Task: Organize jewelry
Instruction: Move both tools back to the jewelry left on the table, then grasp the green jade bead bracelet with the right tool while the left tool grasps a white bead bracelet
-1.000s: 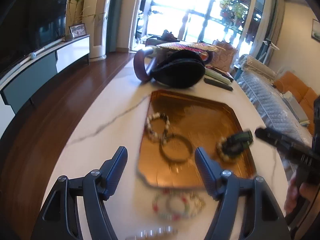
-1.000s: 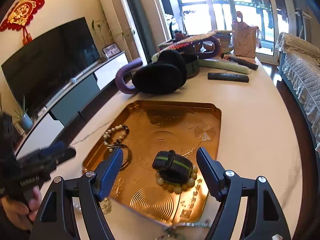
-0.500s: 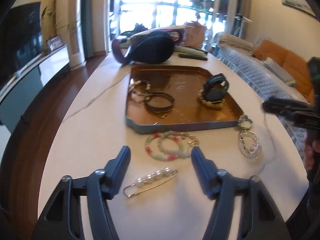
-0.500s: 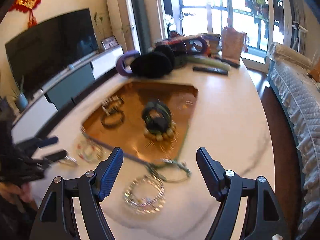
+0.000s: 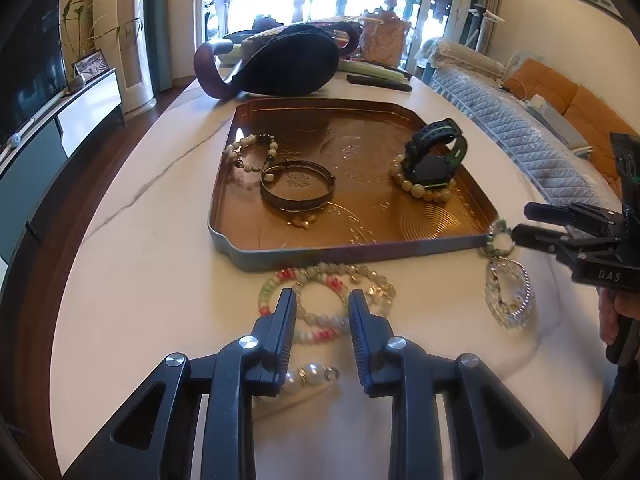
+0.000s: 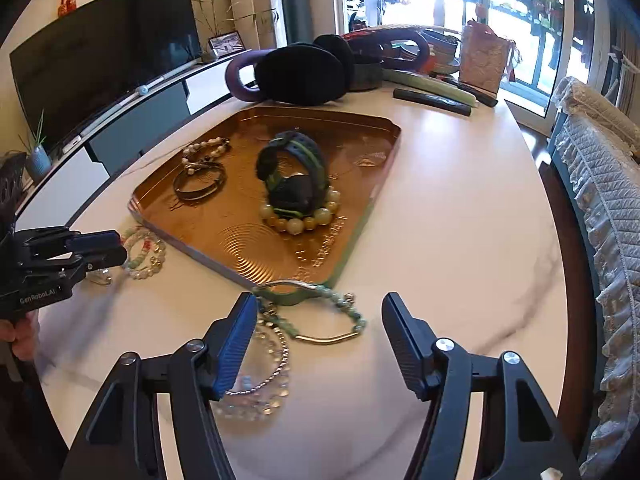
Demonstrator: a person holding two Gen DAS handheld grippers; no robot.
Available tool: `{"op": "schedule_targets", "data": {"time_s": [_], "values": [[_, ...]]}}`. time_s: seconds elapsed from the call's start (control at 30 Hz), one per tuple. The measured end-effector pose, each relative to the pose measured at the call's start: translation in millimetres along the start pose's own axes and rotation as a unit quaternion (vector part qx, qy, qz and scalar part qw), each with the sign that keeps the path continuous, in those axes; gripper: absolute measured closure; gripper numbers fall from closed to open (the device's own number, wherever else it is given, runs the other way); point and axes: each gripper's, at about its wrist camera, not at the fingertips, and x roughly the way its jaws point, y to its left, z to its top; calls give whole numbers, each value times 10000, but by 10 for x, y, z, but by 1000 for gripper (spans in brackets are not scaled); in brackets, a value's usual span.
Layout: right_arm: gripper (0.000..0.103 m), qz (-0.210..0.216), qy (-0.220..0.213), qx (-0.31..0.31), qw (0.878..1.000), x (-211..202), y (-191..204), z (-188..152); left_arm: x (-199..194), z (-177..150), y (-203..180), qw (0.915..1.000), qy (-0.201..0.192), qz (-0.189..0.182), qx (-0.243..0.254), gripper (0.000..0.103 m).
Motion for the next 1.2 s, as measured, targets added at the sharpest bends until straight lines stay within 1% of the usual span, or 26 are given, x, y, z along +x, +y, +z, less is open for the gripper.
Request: {"op": "schedule_targets", "data": {"time_s": [0.07,0.1,0.13,0.23,0.3,0.33,0.43,0.5,0.57,0.6,0.67,0.7,0.77,0.83,0.97,1.1,1.2], "values": [[47,20,-18,36,10000,4,-39,24,45,17,28,9999,40,137,15,75],[51,34,-18,18,10000,11,-45,33,77,21,43,9998,67,183,14,76],[55,40,-4,-8,10000,25,-44,36,103,22,55,9998,70,182,17,79],[65,101,99,-110,9998,90,-16,33,159,30,44,9995,79,245,156,83],[68,85,161,-181,9997,134,6,30,181,49,4,9990,77,294,324,88],[69,74,175,-200,9996,149,10,31,191,61,-2,9989,100,310,326,92],[69,34,123,-215,9997,170,3,41,210,89,-29,9984,172,390,361,97],[69,10,101,-184,9998,187,-18,44,213,87,-70,9976,182,487,447,97],[69,66,203,-182,9996,228,-33,42,207,80,-80,9978,198,466,434,97],[70,71,330,-196,9992,276,-36,24,203,77,-75,9981,217,427,397,97],[82,-19,298,-274,9992,271,-22,3,182,62,-77,9985,254,339,343,97],[95,-42,312,-291,9991,265,-18,4,170,60,-82,9984,252,354,357,97],[96,106,338,-177,9992,251,-34,7,120,48,-113,9982,227,370,405,97],[97,59,312,-115,9994,228,-35,6,56,53,-133,9984,153,351,418,97],[98,50,90,-50,9999,100,-24,24,-103,94,-159,9990,-27,250,361,97],[97,399,-106,171,9990,-88,-31,44,-249,137,-195,9990,-200,157,374,97],[98,380,-291,22,9989,-229,52,57,-324,166,-197,9990,-292,86,327,97]]}}
